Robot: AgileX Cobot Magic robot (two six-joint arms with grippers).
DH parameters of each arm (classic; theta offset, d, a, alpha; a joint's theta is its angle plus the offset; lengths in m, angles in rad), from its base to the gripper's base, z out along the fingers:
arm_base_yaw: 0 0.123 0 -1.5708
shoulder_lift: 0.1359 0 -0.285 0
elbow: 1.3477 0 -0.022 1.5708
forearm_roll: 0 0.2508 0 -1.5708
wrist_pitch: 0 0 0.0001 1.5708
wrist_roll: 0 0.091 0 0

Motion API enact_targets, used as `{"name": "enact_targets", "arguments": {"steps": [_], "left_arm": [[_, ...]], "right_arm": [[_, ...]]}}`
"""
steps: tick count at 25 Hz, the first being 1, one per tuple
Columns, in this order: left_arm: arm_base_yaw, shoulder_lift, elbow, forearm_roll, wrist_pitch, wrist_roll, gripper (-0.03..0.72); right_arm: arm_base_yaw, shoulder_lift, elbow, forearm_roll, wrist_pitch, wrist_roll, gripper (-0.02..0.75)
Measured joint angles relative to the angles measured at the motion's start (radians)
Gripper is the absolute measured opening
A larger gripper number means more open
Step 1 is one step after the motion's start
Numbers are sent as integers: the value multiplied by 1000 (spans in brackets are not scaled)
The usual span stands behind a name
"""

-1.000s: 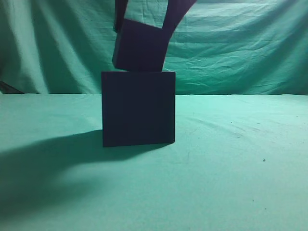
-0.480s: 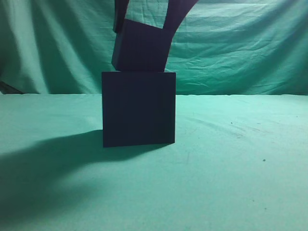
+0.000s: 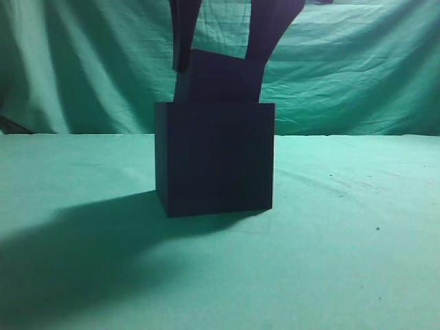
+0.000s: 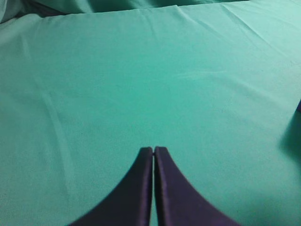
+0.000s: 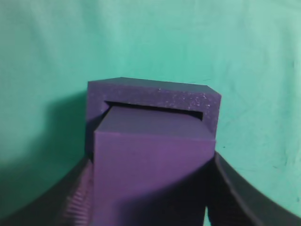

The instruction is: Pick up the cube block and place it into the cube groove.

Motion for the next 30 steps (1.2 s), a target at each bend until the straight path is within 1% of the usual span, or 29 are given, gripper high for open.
{"name": "enact_targets", "arguments": {"steps": [5, 14, 15, 17, 21, 22, 24, 26, 27, 30], "left_arm": [[0, 0, 0, 0, 0, 0, 0], [0, 0, 0, 0, 0, 0, 0], [0, 0, 0, 0, 0, 0, 0], [0, 0, 0, 0, 0, 0, 0], [0, 0, 0, 0, 0, 0, 0], [0, 0, 0, 0, 0, 0, 0], [0, 0, 0, 0, 0, 0, 0], [0, 0, 0, 0, 0, 0, 0], [0, 0, 0, 0, 0, 0, 0], [0, 0, 0, 0, 0, 0, 0]], "right_arm": [[0, 2, 0, 0, 2, -8, 422], [0, 18, -14, 2, 22, -93, 422], [0, 18, -27, 0, 39, -100, 491], [0, 18, -72, -10, 76, -103, 555], [0, 18, -182, -55, 154, -103, 556], [0, 18, -208, -67, 161, -101, 507], [0, 3, -256, -82, 162, -101, 361], [0, -38, -274, -83, 167, -99, 158], [0, -63, -276, -85, 169, -99, 93], [0, -165, -280, -95, 176, -98, 0]]}}
